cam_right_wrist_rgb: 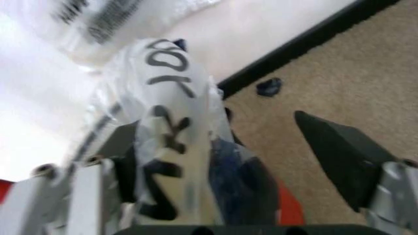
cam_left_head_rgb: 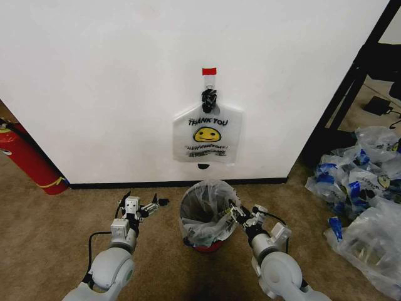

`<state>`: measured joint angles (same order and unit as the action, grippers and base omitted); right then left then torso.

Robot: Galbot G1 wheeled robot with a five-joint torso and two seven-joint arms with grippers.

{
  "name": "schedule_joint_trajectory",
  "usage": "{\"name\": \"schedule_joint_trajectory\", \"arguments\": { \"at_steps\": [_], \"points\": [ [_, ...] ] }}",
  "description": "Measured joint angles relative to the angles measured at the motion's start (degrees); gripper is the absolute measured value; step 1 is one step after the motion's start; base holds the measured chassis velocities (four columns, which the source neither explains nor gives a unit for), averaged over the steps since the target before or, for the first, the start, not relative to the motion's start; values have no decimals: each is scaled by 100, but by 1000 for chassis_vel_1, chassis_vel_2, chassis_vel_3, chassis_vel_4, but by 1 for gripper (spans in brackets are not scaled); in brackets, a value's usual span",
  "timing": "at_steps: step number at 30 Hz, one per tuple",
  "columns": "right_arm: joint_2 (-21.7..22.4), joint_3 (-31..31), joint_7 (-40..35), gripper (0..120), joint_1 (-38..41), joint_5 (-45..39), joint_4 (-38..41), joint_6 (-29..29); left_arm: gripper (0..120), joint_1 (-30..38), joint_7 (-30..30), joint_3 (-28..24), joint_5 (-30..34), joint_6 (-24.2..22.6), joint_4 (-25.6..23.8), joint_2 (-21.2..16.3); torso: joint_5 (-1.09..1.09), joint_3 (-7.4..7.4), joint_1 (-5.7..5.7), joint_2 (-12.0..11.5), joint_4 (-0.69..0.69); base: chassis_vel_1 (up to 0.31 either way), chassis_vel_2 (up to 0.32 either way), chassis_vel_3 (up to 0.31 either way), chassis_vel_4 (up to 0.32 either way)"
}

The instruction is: Pick up the garbage bag from the wall and place it over the trash bin.

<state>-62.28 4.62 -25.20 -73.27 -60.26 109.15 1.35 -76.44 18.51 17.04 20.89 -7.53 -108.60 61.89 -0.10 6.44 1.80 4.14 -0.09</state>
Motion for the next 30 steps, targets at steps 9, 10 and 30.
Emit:
{"name": "schedule_joint_trajectory", "arguments": {
  "at_steps": [9,10,30],
  "points": [
    [-7,-22,-295,100,-9,64,-167,378,100,-35,-18,-24,-96,-4,0,39,0,0,0,0,0,0,0,0,0],
    [-2,-18,-316,100,4,83,-220,414,100,-39,-21,-26,-107,-5,0,44,0,0,0,0,0,0,0,0,0],
    [-149,96,218,100,206,-134,-796,24,100,-115,-28,-26,-188,25,21,84,1,0,0,0,1,0,0,0,0]
  ]
}}
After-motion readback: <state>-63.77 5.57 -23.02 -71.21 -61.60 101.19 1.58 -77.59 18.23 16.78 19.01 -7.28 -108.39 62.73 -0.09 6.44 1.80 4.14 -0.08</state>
